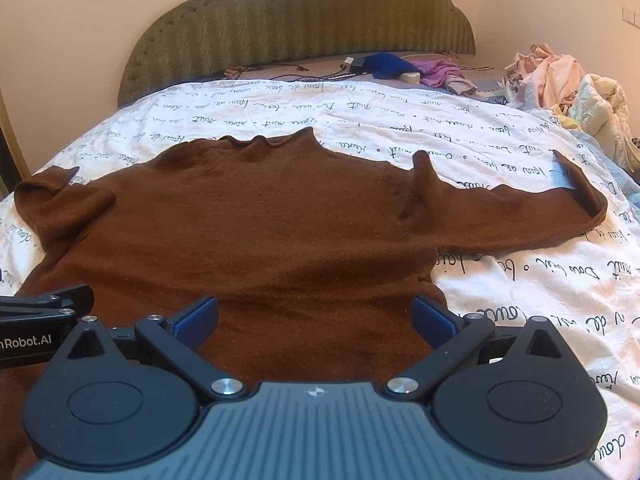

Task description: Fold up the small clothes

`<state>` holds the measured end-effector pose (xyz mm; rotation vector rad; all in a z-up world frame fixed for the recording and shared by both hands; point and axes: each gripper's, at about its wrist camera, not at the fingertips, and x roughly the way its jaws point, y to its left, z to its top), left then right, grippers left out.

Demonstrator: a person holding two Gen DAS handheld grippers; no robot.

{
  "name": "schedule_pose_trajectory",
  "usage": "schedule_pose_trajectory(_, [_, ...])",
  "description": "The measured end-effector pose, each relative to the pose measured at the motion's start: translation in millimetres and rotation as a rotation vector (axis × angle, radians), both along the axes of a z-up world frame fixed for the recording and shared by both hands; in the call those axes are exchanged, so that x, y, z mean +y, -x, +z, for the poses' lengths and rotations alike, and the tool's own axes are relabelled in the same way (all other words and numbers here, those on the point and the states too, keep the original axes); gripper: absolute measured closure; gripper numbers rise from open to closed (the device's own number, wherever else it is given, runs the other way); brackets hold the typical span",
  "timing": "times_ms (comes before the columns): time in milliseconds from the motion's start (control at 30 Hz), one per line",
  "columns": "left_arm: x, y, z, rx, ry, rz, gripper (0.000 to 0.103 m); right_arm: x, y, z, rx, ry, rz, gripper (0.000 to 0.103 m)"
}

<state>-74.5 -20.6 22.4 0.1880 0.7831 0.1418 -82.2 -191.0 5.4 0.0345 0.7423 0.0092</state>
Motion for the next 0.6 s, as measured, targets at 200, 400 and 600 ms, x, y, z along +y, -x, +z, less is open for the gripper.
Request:
schedule_pose_trajectory(200, [-5.4, 2.0, -10.8, 0.026, -0.038, -0.021, 0.0, 0.7, -4.2, -9.1, 0.015, 0.046, -0.02, 0.0])
schedule_pose_trajectory(400, [-2.7, 9.7, -11.1, 0.031, 0.033, -0.018, 0.0, -9.9, 2.3, -13.5, 0.025, 0.014, -0.016, 0.0])
schedule_pose_trajectory(600, [-2.5, 10.3, -9.8, 0.051, 0.132, -0.035, 0.0, -28.2, 19.1, 5.0, -0.094, -0.088, 0.022, 0.0])
